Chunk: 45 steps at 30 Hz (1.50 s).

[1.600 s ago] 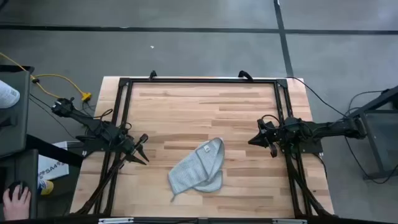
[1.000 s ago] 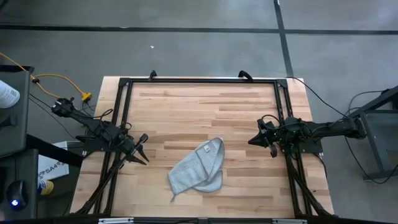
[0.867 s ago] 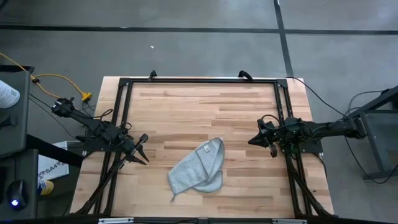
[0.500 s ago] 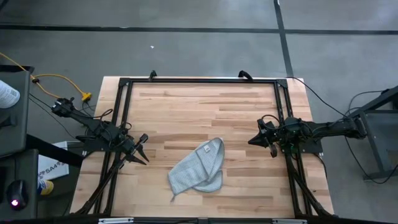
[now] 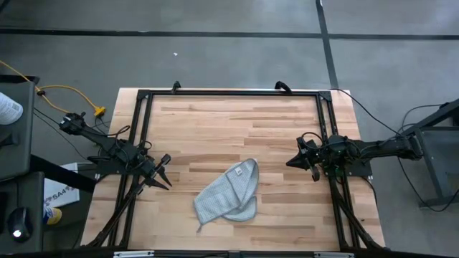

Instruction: Fold microfiber towels

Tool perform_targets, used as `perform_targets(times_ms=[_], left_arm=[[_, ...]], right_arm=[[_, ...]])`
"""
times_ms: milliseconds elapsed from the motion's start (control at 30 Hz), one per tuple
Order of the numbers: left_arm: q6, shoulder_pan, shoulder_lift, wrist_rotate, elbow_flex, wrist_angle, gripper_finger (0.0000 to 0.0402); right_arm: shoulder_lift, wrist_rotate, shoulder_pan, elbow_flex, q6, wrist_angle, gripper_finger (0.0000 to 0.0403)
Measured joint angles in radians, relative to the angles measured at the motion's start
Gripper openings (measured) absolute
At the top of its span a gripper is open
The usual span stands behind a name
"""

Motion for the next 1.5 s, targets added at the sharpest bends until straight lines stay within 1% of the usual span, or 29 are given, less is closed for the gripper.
perform_targets(times_ms=[1067, 1200, 1267, 1333, 1433, 1500], left_arm=[[0.0, 0.0, 0.0, 0.0, 0.0, 0.001, 0.0072], [-0.023, 0.0, 0.0, -0.005, 0.0, 0.06, 0.0072], [-0.064, 0.0, 0.0, -0.033, 0.0, 0.129, 0.0072], [-0.089, 0.0, 0.0, -0.085, 0.0, 0.199, 0.0072], [-0.105, 0.0, 0.0, -0.147, 0.0, 0.254, 0.0072], [-0.119, 0.0, 0.001, -0.202, 0.005, 0.25, 0.0072]], right_arm=[[0.0, 0.002, 0.0, 0.0, 0.008, 0.0, 0.0003], [0.0, 0.002, 0.0, 0.0, 0.011, 0.005, 0.0003], [0.0, 0.001, 0.0, 0.0, 0.009, 0.008, 0.0003], [0.0, 0.014, 0.0, 0.0, -0.008, 0.022, 0.0003], [0.0, 0.083, 0.0, 0.0, -0.025, 0.086, 0.0003], [0.0, 0.151, 0.0, 0.0, -0.016, 0.123, 0.0003]])
